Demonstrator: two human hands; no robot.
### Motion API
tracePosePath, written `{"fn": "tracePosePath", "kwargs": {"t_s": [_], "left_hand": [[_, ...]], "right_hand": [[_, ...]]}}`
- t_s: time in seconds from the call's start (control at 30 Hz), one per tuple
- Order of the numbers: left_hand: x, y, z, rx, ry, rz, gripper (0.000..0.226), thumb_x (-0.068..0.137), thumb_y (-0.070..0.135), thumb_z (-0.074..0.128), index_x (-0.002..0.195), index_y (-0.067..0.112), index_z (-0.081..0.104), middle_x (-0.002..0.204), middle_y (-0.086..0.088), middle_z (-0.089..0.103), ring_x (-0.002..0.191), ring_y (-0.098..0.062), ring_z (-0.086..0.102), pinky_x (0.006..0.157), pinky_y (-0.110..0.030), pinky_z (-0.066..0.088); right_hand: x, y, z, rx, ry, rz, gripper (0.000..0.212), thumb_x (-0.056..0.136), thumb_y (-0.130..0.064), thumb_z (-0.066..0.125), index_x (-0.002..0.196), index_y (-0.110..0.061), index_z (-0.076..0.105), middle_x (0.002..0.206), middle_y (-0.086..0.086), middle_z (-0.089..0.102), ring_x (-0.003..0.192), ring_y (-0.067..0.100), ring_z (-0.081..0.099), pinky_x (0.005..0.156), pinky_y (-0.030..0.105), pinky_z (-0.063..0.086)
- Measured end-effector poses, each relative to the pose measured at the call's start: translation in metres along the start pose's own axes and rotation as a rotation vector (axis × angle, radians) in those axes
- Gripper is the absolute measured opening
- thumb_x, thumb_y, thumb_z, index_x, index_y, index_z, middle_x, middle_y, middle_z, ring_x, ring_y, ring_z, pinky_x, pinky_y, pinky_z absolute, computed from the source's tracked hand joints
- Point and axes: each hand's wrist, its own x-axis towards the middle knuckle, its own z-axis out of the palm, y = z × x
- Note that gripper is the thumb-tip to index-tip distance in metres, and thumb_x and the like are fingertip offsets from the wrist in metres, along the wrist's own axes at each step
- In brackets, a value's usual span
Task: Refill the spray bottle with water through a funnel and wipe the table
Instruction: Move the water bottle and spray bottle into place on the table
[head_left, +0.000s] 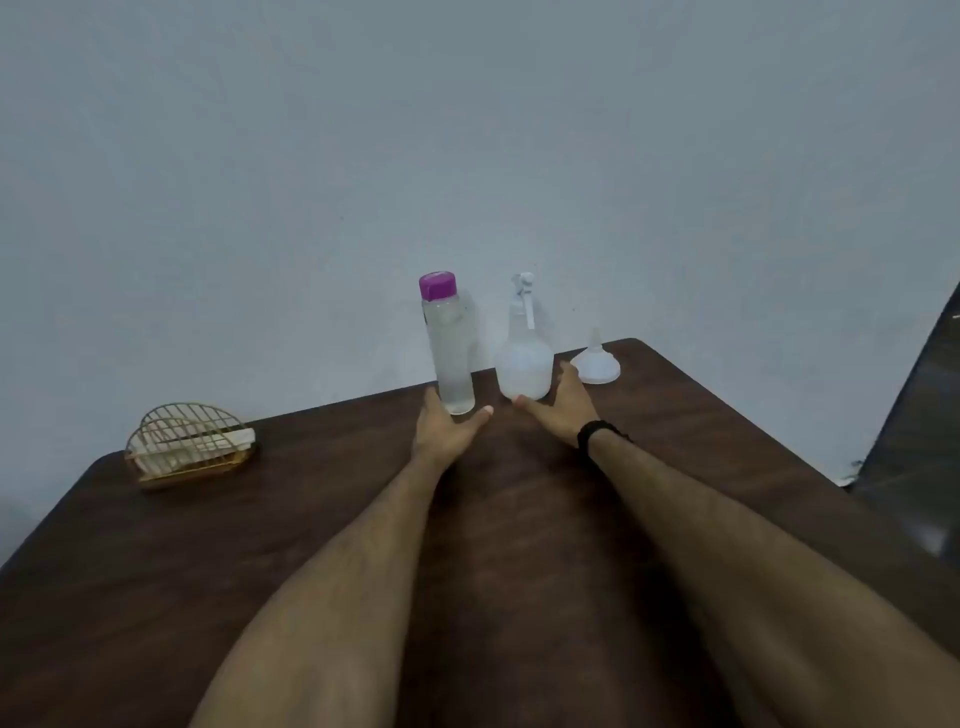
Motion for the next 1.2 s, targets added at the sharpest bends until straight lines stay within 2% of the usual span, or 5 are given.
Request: {"fn": "tracePosePath", "kwargs": {"t_s": [0.17, 0.33, 0.5, 0.77, 1.2], "left_hand": [[0.039, 0.002, 0.012, -0.142, 0.093, -0.048, 0.102, 0.066, 0.049, 0.088, 0.147, 0.015, 0.034, 0.141, -0.006, 0.053, 0.13, -0.029, 0.052, 0.107, -0.044, 0.047], [0.054, -0.002, 0.022, -0.11, 0.184, -0.053, 0.072, 0.076, 0.045, 0.081, 0.133, 0.015, 0.048, 0.13, -0.007, 0.061, 0.119, -0.028, 0.058, 0.097, -0.039, 0.052], [0.041, -0.013, 0.011, -0.126, 0.155, 0.007, 0.071, 0.076, 0.043, 0.083, 0.133, 0.015, 0.052, 0.128, -0.005, 0.064, 0.118, -0.025, 0.06, 0.097, -0.037, 0.052], [-0.034, -0.03, -0.029, -0.135, 0.162, -0.001, 0.062, 0.078, 0.038, 0.082, 0.129, 0.016, 0.056, 0.12, -0.002, 0.067, 0.111, -0.02, 0.063, 0.086, -0.024, 0.045], [-0.169, -0.076, -0.117, -0.028, 0.264, -0.1, 0.067, 0.083, 0.041, 0.077, 0.138, 0.016, 0.049, 0.133, -0.006, 0.063, 0.122, -0.024, 0.06, 0.1, -0.036, 0.048]], "right_hand": [[0.032, -0.002, 0.01, 0.114, 0.1, 0.005, 0.104, 0.066, -0.042, 0.088, 0.146, -0.013, 0.029, 0.143, 0.005, 0.045, 0.133, 0.024, 0.044, 0.104, 0.03, 0.038], [0.047, -0.003, 0.019, -0.035, 0.126, -0.035, 0.105, 0.056, -0.06, 0.085, 0.14, -0.025, 0.032, 0.136, 0.0, 0.052, 0.125, 0.025, 0.05, 0.094, 0.039, 0.047], [0.035, -0.006, 0.019, -0.101, 0.088, -0.077, 0.096, 0.056, -0.058, 0.085, 0.132, -0.029, 0.035, 0.125, -0.002, 0.055, 0.114, 0.023, 0.054, 0.086, 0.036, 0.047], [-0.034, -0.013, 0.016, -0.08, 0.047, -0.083, 0.095, 0.055, -0.055, 0.085, 0.132, -0.031, 0.034, 0.126, -0.004, 0.054, 0.115, 0.023, 0.054, 0.091, 0.038, 0.049], [-0.16, -0.035, 0.032, -0.1, -0.087, -0.139, 0.095, 0.063, -0.051, 0.085, 0.138, -0.034, 0.029, 0.131, -0.002, 0.051, 0.114, 0.023, 0.052, 0.089, 0.038, 0.045]]}}
